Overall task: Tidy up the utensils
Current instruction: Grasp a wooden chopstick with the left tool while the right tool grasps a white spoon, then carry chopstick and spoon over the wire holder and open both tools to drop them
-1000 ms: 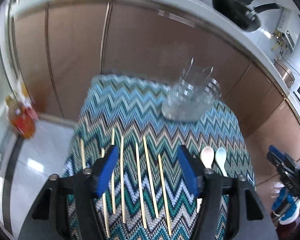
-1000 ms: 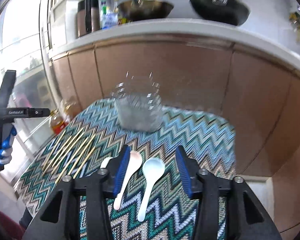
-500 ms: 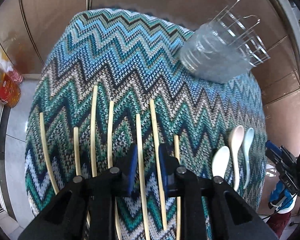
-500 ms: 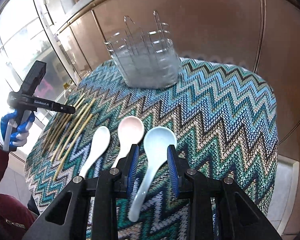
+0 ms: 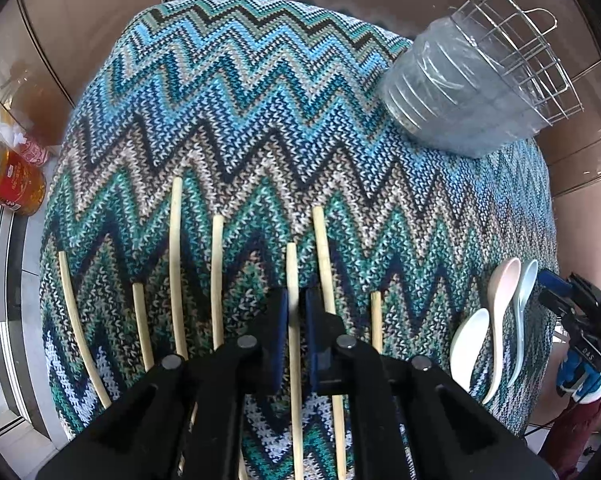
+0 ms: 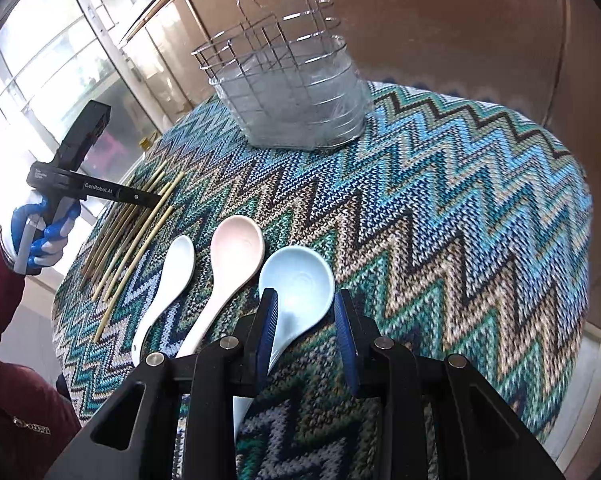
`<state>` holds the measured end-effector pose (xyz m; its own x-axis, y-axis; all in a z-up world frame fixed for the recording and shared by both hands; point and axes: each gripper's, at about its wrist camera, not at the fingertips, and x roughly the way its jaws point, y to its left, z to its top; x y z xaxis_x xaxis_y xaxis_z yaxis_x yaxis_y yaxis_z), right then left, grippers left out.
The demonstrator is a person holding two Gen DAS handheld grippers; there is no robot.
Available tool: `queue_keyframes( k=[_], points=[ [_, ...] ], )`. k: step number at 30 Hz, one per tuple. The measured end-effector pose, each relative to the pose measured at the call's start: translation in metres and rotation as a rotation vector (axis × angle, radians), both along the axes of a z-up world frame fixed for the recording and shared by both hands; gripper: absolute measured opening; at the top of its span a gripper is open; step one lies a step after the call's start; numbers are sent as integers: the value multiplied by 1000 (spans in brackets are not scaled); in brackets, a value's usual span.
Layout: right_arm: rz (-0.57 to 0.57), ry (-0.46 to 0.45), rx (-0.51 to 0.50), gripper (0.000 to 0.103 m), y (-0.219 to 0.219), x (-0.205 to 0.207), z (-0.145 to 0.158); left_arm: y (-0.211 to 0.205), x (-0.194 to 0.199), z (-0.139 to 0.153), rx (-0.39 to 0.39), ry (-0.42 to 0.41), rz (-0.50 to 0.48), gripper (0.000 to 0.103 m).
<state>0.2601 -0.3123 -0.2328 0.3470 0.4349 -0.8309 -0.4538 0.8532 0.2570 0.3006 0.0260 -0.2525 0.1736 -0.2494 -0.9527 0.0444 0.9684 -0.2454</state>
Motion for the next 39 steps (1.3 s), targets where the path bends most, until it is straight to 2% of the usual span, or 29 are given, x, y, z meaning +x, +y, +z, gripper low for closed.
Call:
queue_keyframes(
  k=[8,9,10,11,12,13,21,24,31,34,39],
  points=[
    [111,63,21,29,6,29,-13,0,9,-2,-11,21,15,5],
    [136,65,28,28,7,32,-13,1,9,-2,-11,20,18,5],
    [157,68,32,23,8,33,-14,2,9,-2,-9,20,21,5],
    [182,66,41,19,9,34,-15,2,8,-2,-6,17,22,5],
    [209,59,46,10,11,34,-15,1,7,-2,-3,14,22,5],
    [228,56,43,8,12,34,-15,1,6,-1,0,9,24,4],
    [245,-28,-12,6,18,10,3,2,-11,22,-16,-80,45,4],
    [224,-82,-53,6,20,-7,20,2,-26,45,-14,-160,44,4],
    [154,-245,-98,7,21,-42,75,10,-64,128,-45,-444,72,4],
    [106,-338,-105,7,30,-46,106,4,-62,169,-66,-577,89,4],
    [-33,-565,-92,6,45,-35,164,-14,-44,229,-118,-797,147,4]
  ],
)
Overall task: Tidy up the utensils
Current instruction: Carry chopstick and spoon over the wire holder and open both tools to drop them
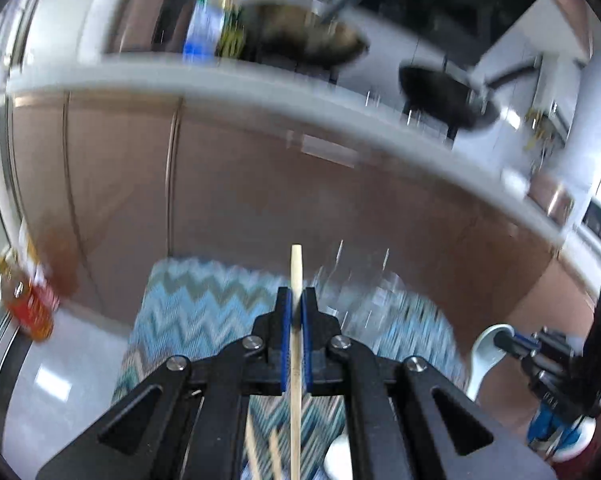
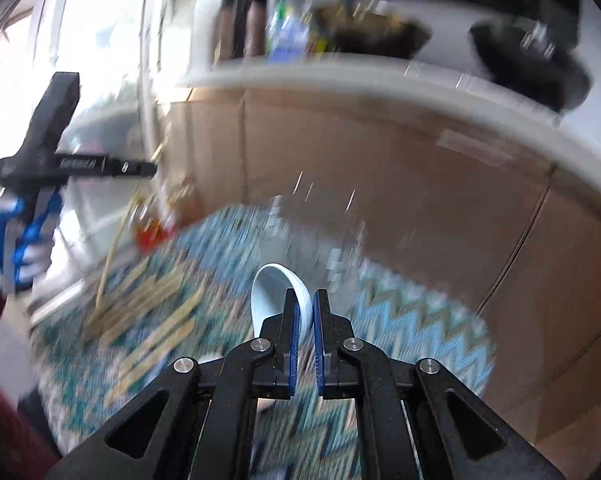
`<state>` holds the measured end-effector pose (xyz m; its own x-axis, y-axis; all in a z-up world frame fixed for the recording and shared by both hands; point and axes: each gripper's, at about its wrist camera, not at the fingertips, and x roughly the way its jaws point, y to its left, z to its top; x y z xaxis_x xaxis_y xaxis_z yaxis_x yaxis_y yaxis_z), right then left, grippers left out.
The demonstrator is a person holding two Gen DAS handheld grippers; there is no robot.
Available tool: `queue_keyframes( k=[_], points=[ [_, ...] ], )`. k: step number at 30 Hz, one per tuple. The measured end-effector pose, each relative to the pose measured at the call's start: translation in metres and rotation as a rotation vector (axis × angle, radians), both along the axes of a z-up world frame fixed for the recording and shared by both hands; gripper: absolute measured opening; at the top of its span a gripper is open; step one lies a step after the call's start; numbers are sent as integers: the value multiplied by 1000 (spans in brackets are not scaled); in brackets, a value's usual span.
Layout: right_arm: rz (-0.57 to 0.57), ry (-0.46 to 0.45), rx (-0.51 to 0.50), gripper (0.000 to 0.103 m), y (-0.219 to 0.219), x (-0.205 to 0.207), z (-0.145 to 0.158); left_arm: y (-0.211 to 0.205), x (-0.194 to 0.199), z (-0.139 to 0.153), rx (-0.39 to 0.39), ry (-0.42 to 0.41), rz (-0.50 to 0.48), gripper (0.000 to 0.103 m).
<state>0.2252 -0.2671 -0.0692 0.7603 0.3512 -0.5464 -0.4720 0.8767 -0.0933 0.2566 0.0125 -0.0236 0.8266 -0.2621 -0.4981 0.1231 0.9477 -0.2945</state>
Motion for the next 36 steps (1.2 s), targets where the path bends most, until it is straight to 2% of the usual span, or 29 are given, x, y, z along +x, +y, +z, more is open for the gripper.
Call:
queue_keyframes(
  k=[2,5,7,10,13,16,21,23,25,26,28,29,30,36],
  points=[
    [-60,-107,41,7,6,10,21,-6,10,17,-24,-71,29,4],
    [-164,-227,88,7,12,31,37,-15,33,37,-89,-171,86,4],
    [-209,-273,110,7,15,43,40,-23,48,43,-120,-221,120,4],
    [-275,-339,92,7,28,65,32,-38,68,37,-116,-286,173,4],
    [-323,-380,60,7,39,82,17,-53,88,21,-98,-307,208,5],
    [-357,-382,61,7,39,96,-1,-64,105,-2,-70,-292,235,5],
    [-402,-382,33,7,41,111,-30,-74,115,-41,-21,-271,246,5],
    [-403,-364,53,8,38,116,-42,-77,115,-52,-2,-270,242,7],
    [-408,-341,54,15,37,119,-54,-79,114,-60,4,-253,226,11],
    [-407,-333,55,17,37,119,-58,-79,112,-61,4,-249,218,19],
    [-404,-324,68,33,35,117,-60,-77,105,-59,1,-251,211,33],
    [-404,-330,74,37,34,114,-58,-75,100,-56,1,-256,212,36],
    [-403,-339,78,40,34,110,-55,-74,96,-52,3,-262,211,36],
    [-402,-377,83,40,29,77,-22,-57,53,-6,54,-323,202,37]
  ],
)
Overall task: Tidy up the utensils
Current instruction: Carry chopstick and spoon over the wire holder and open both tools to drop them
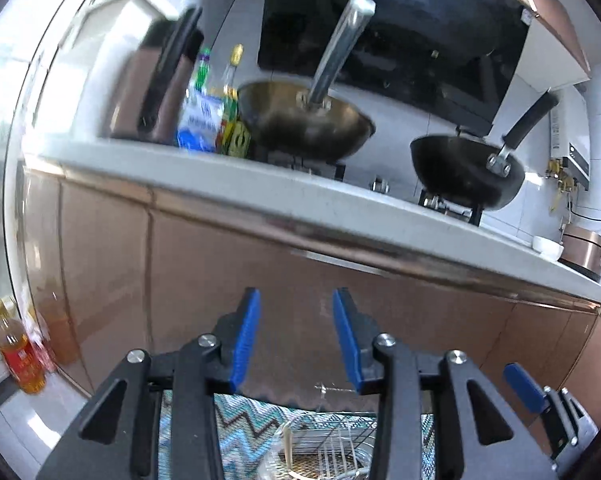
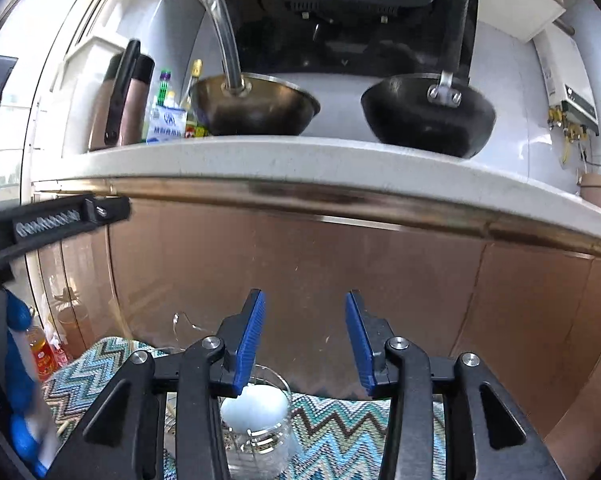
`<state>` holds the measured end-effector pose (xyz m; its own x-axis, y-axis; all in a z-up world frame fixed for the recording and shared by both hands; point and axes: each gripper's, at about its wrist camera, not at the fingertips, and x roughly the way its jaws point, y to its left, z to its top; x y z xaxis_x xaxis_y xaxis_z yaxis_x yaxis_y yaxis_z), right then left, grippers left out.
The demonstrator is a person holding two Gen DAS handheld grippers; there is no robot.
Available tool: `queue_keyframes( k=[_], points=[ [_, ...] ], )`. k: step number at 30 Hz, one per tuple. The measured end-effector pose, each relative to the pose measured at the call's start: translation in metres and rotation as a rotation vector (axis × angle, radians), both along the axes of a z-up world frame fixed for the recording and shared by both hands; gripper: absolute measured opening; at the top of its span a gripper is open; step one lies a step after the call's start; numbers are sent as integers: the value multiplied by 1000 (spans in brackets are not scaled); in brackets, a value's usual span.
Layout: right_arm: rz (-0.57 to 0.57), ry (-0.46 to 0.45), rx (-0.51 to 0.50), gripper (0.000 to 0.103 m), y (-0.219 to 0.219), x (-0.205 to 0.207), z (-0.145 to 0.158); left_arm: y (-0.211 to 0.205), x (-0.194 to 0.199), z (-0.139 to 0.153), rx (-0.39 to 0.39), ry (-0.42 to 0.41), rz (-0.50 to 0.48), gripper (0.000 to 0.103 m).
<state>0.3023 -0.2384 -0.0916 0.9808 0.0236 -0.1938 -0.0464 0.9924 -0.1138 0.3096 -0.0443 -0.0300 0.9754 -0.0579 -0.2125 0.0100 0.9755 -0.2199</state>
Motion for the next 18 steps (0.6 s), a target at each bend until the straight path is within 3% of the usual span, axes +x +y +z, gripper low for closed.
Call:
queue_keyframes(
  k=[4,8,18],
  points=[
    [22,-12,-1,40,-3,-34,30,22,-34,32,49,-5,12,37],
    [60,-4,-1,40,-8,-76,57,49,-71,51,86,61,-2,37],
    [140,28,14,40,-11,-168,90,123,-148,44,83,262,-40,37]
  ],
)
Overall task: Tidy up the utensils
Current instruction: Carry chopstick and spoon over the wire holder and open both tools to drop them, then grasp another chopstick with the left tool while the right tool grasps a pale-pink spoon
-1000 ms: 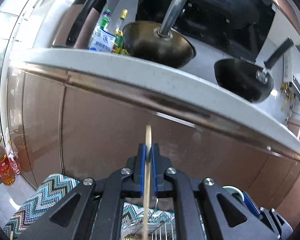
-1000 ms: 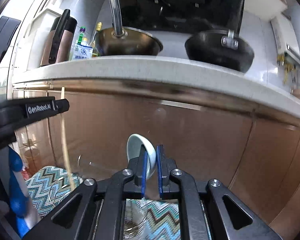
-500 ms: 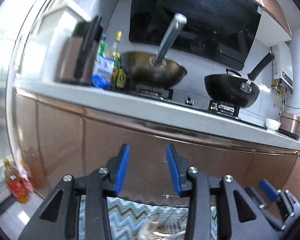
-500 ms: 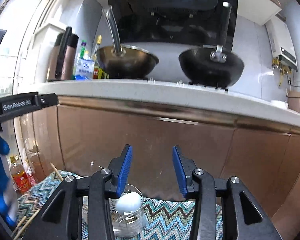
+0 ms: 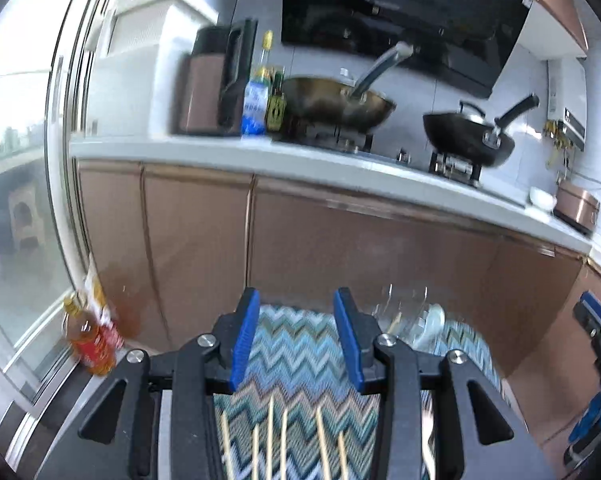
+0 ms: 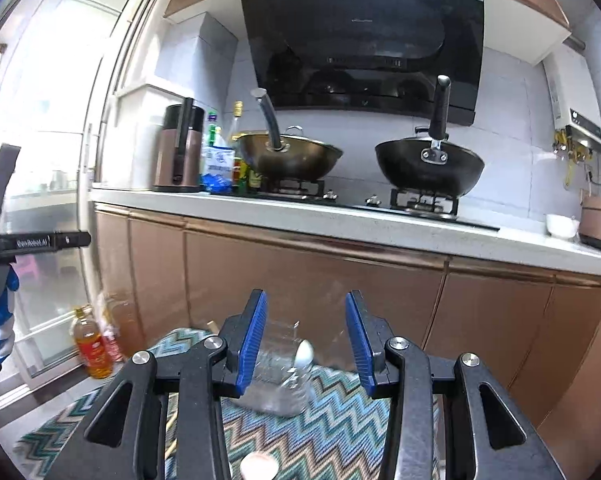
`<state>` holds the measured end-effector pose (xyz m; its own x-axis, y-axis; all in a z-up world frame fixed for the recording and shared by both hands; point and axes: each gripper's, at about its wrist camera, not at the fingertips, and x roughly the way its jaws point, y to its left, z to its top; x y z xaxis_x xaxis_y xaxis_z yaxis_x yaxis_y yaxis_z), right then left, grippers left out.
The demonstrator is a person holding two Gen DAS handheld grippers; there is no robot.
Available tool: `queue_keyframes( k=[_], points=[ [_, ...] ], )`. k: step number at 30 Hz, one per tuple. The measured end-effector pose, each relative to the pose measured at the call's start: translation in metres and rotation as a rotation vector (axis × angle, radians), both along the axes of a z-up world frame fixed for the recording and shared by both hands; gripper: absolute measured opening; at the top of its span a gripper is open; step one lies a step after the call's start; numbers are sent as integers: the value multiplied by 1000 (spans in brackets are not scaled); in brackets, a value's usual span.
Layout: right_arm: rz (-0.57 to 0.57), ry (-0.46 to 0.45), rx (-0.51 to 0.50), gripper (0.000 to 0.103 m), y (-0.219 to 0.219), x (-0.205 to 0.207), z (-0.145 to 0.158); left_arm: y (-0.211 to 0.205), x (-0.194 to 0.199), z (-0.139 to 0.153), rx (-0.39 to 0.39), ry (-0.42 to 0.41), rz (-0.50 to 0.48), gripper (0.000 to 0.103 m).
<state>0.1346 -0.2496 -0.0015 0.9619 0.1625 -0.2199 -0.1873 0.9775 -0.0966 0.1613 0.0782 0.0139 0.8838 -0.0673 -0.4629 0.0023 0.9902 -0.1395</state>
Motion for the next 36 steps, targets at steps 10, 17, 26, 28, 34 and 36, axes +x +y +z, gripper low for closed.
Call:
queue_keyframes(
  k=[10,17,26,28,34,36],
  points=[
    [112,206,6,38,-4,-25,-37,42,-8,-65,-35,259,-9,36],
    [187,378,43,29,-6,-8,-88,44,18,-122,-95,435,-91,33],
    [314,694,119,24,9,41,-177,36,59,-201,-110,683,-144,28],
    [321,737,102,24,13,51,-193,34,68,-212,-91,722,-139,27],
    [359,807,101,24,19,72,-219,31,94,-239,-59,811,-134,23],
    [372,824,104,24,19,78,-225,29,101,-245,-46,831,-138,22]
  ],
)
